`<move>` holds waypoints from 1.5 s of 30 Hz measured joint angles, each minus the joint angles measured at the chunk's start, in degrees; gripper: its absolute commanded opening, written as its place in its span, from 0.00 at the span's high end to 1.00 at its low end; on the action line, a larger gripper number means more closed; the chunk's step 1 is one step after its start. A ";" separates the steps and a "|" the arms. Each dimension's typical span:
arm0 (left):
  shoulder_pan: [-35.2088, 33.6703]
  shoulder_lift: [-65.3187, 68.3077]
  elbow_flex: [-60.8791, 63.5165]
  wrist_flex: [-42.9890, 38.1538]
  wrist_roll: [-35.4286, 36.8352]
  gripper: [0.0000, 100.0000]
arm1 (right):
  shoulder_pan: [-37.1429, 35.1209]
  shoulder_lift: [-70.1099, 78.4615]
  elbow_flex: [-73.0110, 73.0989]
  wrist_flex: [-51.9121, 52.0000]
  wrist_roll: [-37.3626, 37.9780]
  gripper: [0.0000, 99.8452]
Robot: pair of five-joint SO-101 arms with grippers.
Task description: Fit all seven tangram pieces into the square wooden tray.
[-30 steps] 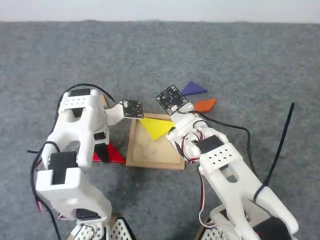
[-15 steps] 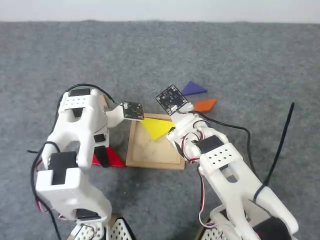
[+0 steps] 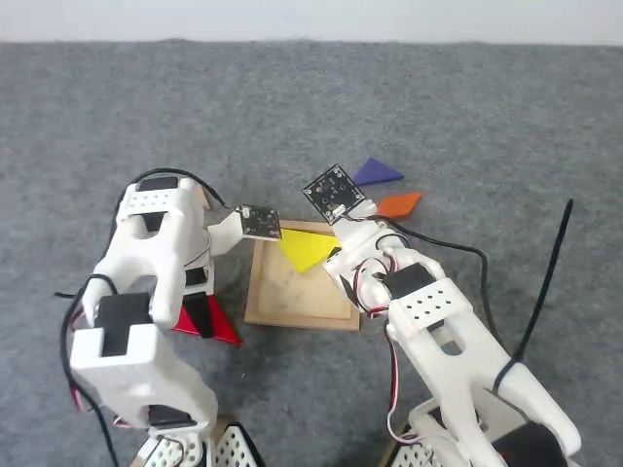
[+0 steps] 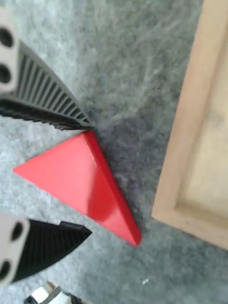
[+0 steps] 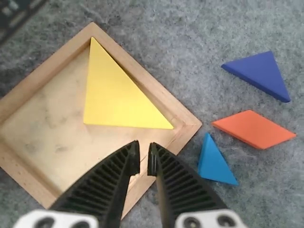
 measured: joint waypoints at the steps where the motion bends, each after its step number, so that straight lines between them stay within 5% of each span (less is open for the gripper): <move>1: -0.09 0.09 0.00 0.00 0.09 0.70 | 0.00 0.00 0.00 0.00 0.00 0.96; 24: -0.62 -0.62 -0.09 0.70 10.29 0.96 | 0.00 0.00 0.00 0.00 0.00 0.96; 31: -2.55 -2.29 -0.70 1.76 12.75 0.77 | 0.00 0.00 0.00 0.00 0.00 0.96; 41: -6.59 -28.92 7.38 8.00 6.59 0.71 | 0.44 0.00 0.00 0.00 0.00 0.96; 45: -6.51 -33.14 21.01 -1.05 4.92 0.68 | 0.44 0.00 0.00 0.00 0.00 0.96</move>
